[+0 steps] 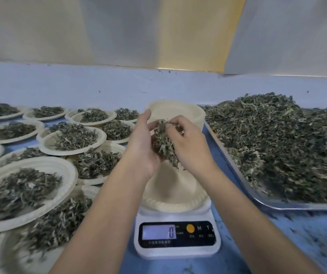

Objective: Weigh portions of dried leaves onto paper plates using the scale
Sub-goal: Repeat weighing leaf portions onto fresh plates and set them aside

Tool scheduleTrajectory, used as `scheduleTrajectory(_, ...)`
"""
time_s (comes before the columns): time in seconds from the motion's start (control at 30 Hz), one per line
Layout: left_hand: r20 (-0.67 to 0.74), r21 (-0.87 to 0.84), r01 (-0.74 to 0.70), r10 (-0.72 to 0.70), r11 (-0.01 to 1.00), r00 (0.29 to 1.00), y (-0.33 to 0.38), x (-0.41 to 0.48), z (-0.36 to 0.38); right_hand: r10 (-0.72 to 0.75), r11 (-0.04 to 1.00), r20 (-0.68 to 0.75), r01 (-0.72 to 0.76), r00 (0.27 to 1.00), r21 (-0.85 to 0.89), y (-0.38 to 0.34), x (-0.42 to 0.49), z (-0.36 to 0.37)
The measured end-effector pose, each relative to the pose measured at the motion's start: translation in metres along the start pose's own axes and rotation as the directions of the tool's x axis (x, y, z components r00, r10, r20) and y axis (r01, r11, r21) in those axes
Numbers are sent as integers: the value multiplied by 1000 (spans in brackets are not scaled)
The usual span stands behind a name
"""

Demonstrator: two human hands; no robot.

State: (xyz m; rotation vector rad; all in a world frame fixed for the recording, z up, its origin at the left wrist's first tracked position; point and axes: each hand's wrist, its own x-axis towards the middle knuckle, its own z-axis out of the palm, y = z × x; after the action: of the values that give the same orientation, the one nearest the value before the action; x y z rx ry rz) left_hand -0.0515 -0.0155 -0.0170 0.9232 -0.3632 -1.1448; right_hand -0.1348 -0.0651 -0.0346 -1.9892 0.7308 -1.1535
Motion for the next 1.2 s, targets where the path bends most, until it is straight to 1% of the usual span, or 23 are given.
scheduleTrajectory(0.07, -46, 72, -28, 32, 997, 998, -6, 1, 4, -59, 993, -5, 59, 998, -101, 4, -3, 1)
scheduleTrajectory(0.13, -106, 147, -52, 68, 988, 992, -15, 3, 7, -109, 975, 22, 111, 994, -193, 7, -7, 3)
scheduleTrajectory(0.2, -162, 189, -81, 113, 979, 980, -22, 6, 8, -150, 956, 47, 157, 988, -248, 10, -11, 6)
scheduleTrajectory(0.37, -255, 127, -103, 133, 986, 958, -22, 11, 5, -125, 976, 55, 133, 991, -174, 11, -16, 9)
scheduleTrajectory(0.47, -291, 107, -125, 152, 986, 945, -20, 11, 3, -144, 981, 39, 148, 989, -129, 8, -16, 7)
scheduleTrajectory(0.53, -297, 71, -116, 132, 991, 946, -17, 11, 3, -152, 982, 24, 153, 988, -109, 5, -16, 4)
scheduleTrajectory(0.7, -309, -35, -105, 89, 994, 947, -11, 10, 1, -97, 994, 9, 98, 995, -56, 0, -13, -3)
scheduleTrajectory(0.83, -310, -37, -106, 89, 994, 947, -11, 11, 0, -50, 998, -13, 49, 999, -39, -2, -10, -7)
scheduleTrajectory(0.93, -333, -21, -105, 92, 994, 939, -11, 13, -3, -49, 998, -43, 47, 998, -48, -2, -9, -11)
scheduleTrajectory(1.03, -313, -62, -81, 58, 995, 948, -7, 16, -8, -42, 997, -46, 39, 998, -69, 1, -8, -14)
scheduleTrajectory(1.13, -359, -105, -124, 79, 987, 930, -1, 16, -11, 28, 993, -2, -28, 1000, -116, 8, -5, -17)
scheduleTrajectory(1.2, -366, -127, -139, 84, 982, 927, 5, 15, -12, 114, 981, 92, -97, 989, -168, 11, -3, -18)
